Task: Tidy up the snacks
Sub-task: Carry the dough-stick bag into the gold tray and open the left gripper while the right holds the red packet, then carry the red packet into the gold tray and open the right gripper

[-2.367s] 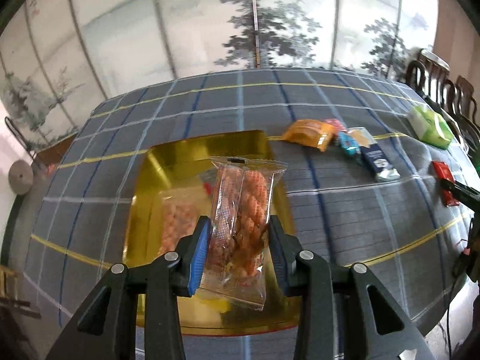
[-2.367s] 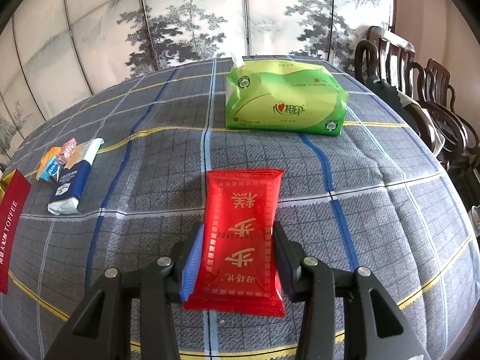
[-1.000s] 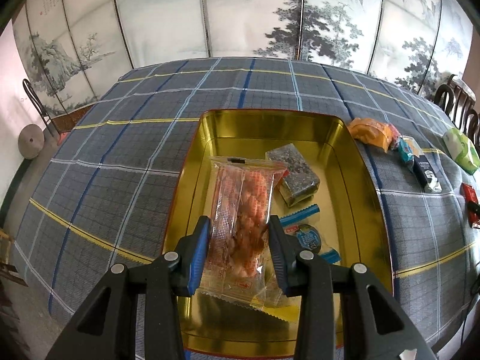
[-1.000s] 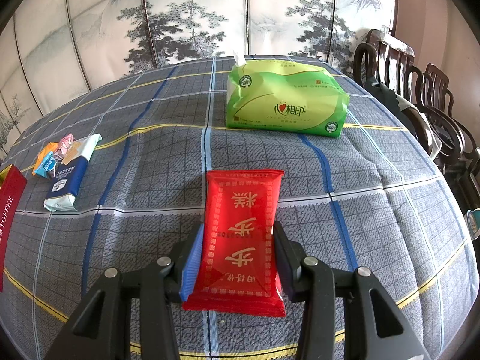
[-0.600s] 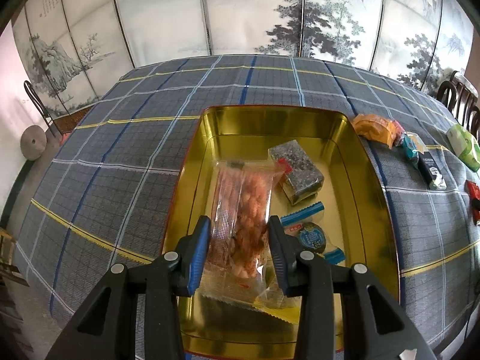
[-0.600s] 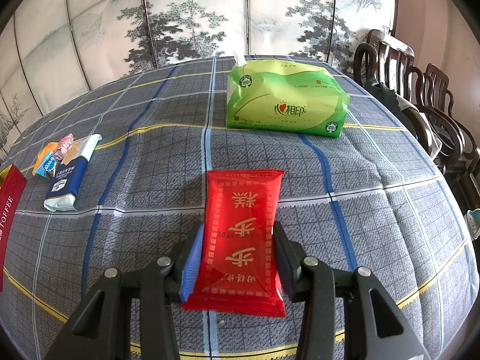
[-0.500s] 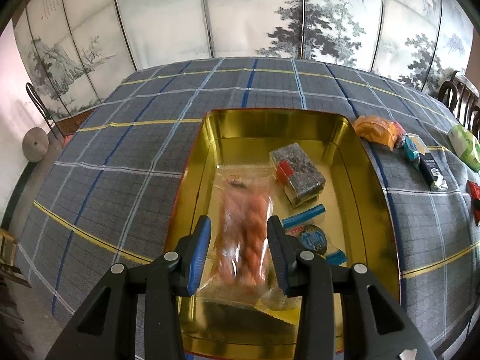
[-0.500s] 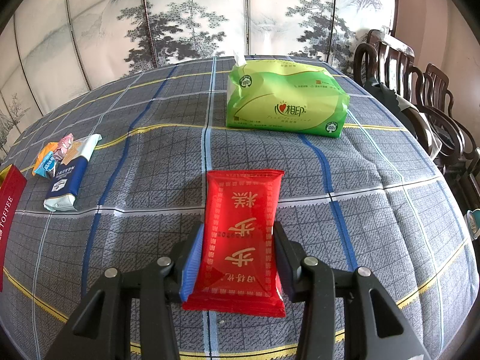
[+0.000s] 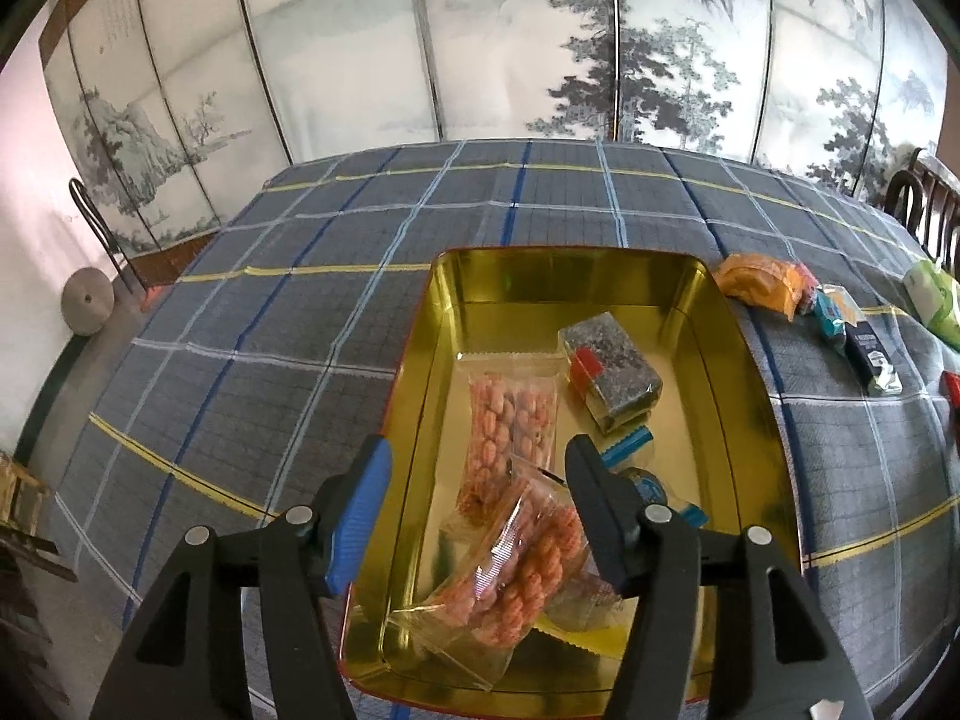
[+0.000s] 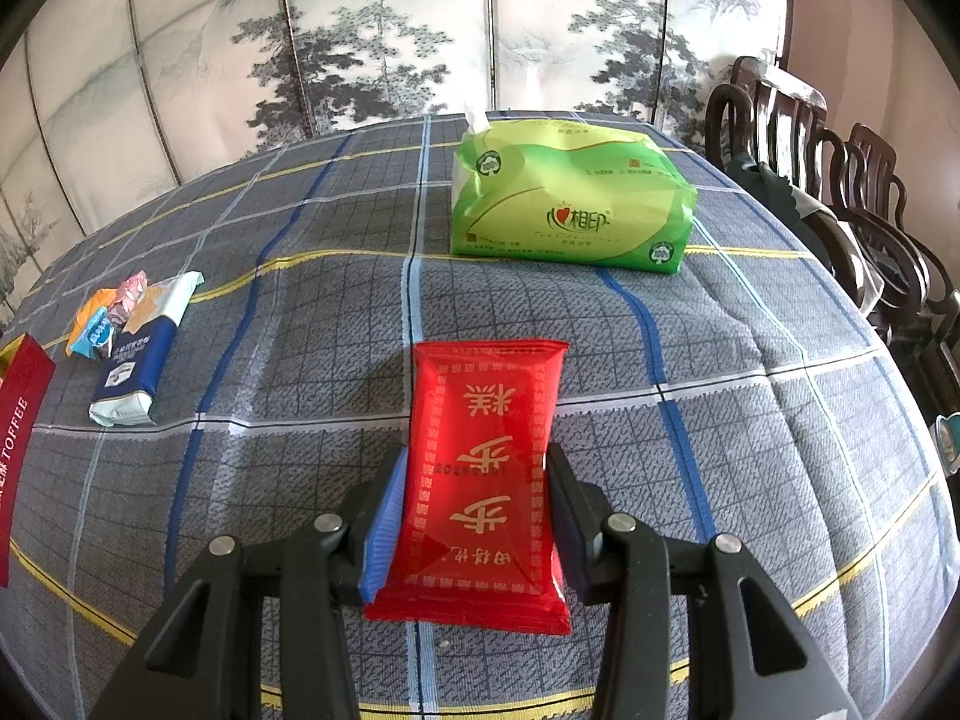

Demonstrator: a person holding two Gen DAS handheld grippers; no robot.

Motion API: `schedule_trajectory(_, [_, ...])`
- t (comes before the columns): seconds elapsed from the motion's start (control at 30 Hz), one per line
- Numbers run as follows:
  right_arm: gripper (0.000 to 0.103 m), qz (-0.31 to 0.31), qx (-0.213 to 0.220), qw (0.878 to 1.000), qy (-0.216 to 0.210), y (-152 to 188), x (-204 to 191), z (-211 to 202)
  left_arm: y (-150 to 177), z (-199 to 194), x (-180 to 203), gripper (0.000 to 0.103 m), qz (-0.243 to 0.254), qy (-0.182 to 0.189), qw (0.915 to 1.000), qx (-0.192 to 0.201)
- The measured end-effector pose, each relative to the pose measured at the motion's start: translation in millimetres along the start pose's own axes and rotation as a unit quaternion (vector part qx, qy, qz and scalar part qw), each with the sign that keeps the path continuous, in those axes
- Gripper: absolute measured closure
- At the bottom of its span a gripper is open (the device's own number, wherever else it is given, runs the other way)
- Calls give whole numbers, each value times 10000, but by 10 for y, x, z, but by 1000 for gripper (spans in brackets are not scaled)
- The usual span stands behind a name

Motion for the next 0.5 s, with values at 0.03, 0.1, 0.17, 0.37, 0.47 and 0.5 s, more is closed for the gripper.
schedule_trajectory(0.03, [59,12,1,10000,-4,2,8,-4,-6,-8,5,45,23,-5,10000,14])
schedule_trajectory(0.1, [59,41,5,10000,-19,10,17,-8,-21,-24,0,45,44,-32,10000,49])
schedule_trajectory(0.17, [59,59,9,10000,-47,21,18,-20,-36,-35,-8,45,39,-52,9999,79])
schedule_trajectory(0.37, [59,95,-4,9998,-187,85,-47,-78,-55,-59,-21,45,21,-75,9999,112])
schedule_trajectory(0.47, [59,79,2,9996,-280,111,-138,-124,-61,-93,-37,45,17,-110,9998,142])
schedule_trajectory(0.5, [59,59,9,9995,-308,120,-170,-147,-60,-108,-41,45,9,-110,9998,150])
Point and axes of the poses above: each gripper's, at about its wrist camera, not at the fingertips, and z roughly the way its jaws point, x to its right, y to its underside, the point moved 10 cm from there along z, roughly the way its jaws point, and after that the axes turned 6 degrees about -y, right-handed, at the moved point
